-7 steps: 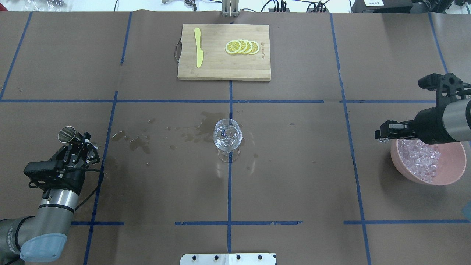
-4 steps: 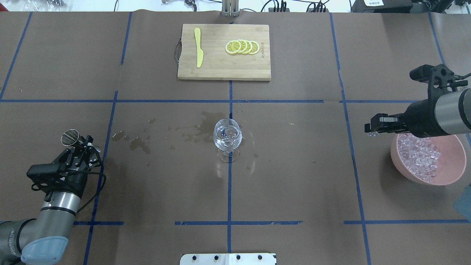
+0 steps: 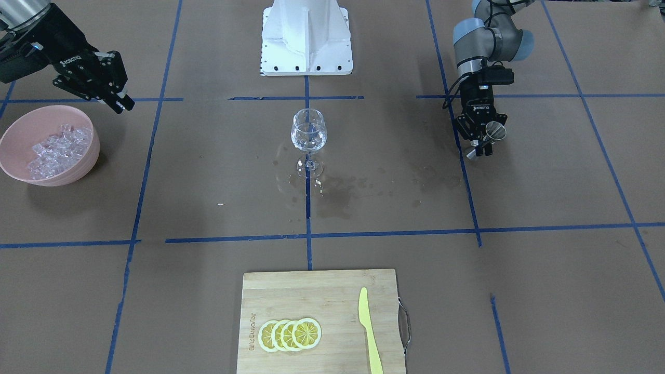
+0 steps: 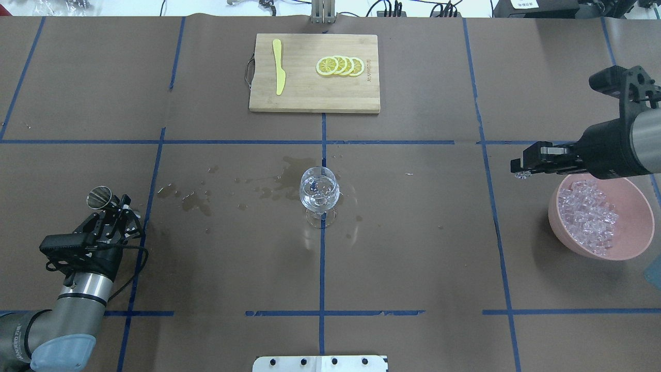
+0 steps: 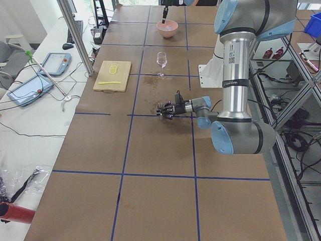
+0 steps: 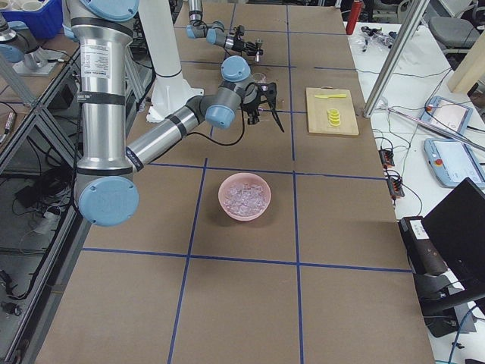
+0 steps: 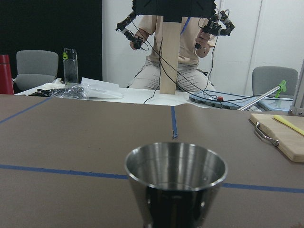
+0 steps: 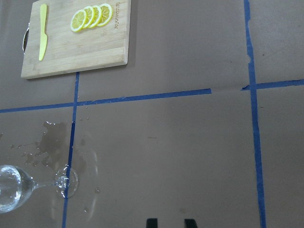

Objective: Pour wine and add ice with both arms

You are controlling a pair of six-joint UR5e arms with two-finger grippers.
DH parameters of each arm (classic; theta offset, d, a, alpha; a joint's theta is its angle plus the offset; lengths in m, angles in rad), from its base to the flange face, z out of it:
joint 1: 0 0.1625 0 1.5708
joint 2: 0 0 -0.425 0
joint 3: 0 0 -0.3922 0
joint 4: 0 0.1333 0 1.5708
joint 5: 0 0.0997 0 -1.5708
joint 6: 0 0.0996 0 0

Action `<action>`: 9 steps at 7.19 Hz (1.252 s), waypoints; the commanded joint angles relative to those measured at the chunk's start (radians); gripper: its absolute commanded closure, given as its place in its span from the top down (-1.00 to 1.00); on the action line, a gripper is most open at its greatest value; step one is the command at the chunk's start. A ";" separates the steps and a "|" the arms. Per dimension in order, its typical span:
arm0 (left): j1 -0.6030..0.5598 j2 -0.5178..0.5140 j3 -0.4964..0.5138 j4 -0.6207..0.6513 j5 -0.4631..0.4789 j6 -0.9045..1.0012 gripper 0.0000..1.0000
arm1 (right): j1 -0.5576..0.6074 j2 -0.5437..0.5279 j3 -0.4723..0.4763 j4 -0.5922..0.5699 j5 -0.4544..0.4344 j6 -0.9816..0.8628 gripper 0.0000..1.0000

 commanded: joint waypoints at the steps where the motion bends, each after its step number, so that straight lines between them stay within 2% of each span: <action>1: 0.001 0.001 0.009 0.000 0.000 -0.002 -0.80 | 0.003 0.026 0.004 0.001 0.003 0.016 -1.00; 2: 0.001 0.001 0.008 0.000 0.002 -0.002 -0.69 | 0.003 0.031 0.004 0.001 0.003 0.016 -1.00; 4: 0.001 0.001 0.008 0.000 0.002 -0.002 -0.30 | 0.003 0.044 0.004 0.001 0.001 0.016 -1.00; 9: -0.001 0.002 0.002 -0.002 0.002 -0.002 -0.11 | -0.001 0.087 -0.001 0.000 0.000 0.059 -1.00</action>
